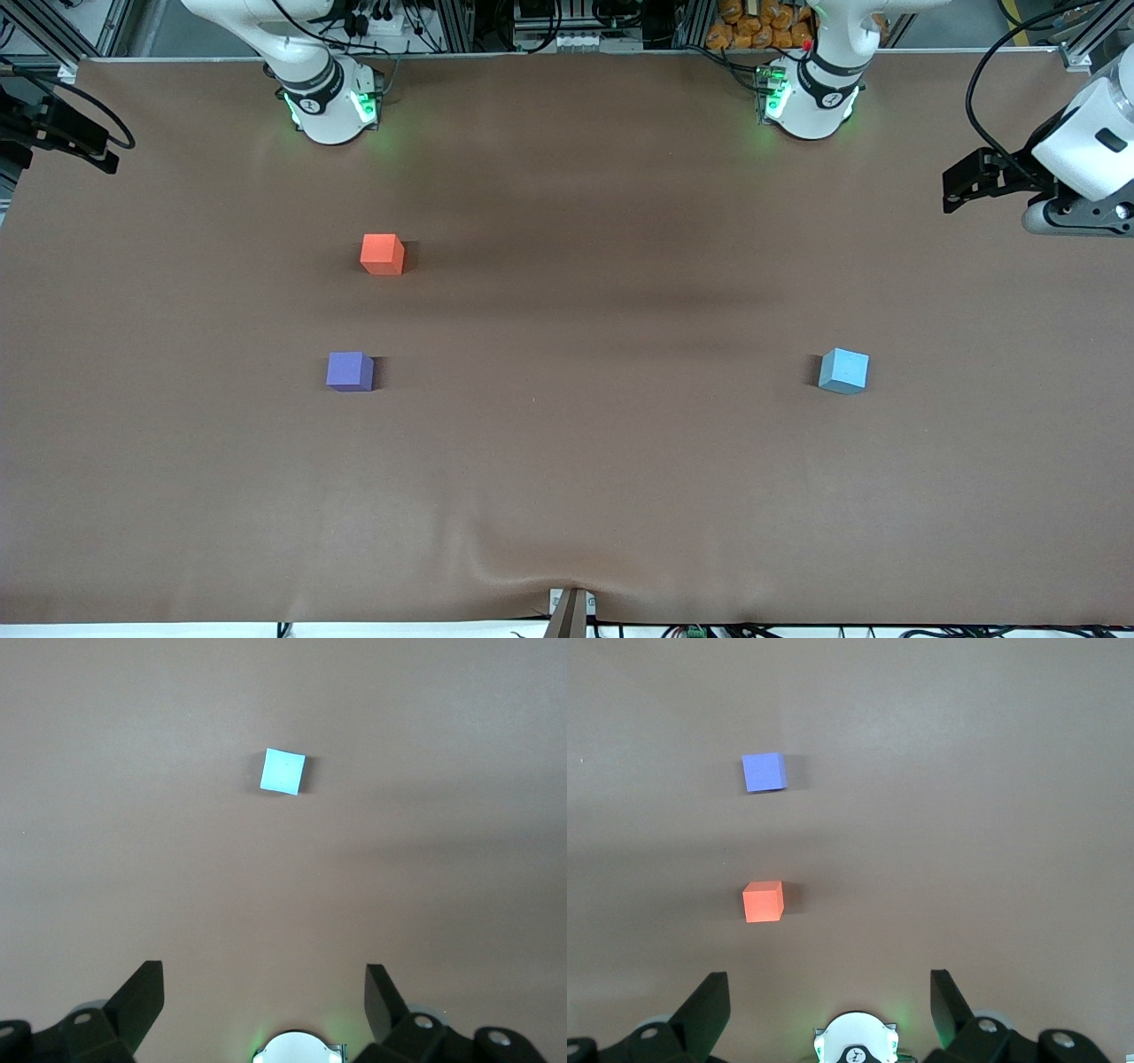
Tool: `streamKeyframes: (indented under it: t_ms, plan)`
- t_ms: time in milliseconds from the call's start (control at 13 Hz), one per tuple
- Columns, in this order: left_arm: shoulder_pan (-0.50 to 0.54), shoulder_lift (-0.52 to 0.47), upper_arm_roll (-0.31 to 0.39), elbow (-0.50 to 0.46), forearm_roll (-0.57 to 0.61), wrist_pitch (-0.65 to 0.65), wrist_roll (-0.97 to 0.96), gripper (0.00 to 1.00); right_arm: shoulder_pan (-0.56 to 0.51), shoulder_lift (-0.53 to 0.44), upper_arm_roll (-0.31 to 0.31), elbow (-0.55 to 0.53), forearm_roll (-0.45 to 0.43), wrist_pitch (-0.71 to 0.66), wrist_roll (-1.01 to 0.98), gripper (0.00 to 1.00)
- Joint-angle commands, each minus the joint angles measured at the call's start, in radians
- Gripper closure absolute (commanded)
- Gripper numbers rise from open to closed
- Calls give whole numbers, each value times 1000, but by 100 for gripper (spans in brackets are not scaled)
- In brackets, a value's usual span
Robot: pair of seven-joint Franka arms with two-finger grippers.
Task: Place blue block between orange and purple blocks
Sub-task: 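Reach to the light-blue block and grasp it with the left gripper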
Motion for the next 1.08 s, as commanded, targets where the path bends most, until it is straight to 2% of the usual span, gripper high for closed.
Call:
streamKeyframes:
  t_ms: [0, 462, 615, 1000]
  plan:
    - [4, 1, -6, 17, -15, -18, 12, 0, -15, 10, 10, 20, -17, -15, 2, 0]
    - [-5, 22, -8, 19, -7, -18, 6, 0, -15, 10, 10, 20, -15, -15, 3, 0]
    - [-13, 59, -8, 60, -4, -18, 3, 0, -17, 10, 10, 20, -15, -13, 3, 0]
    - [-10, 123, -11, 60, 3, -1, -10, 0, -18, 10, 8, 20, -14, -17, 5, 0]
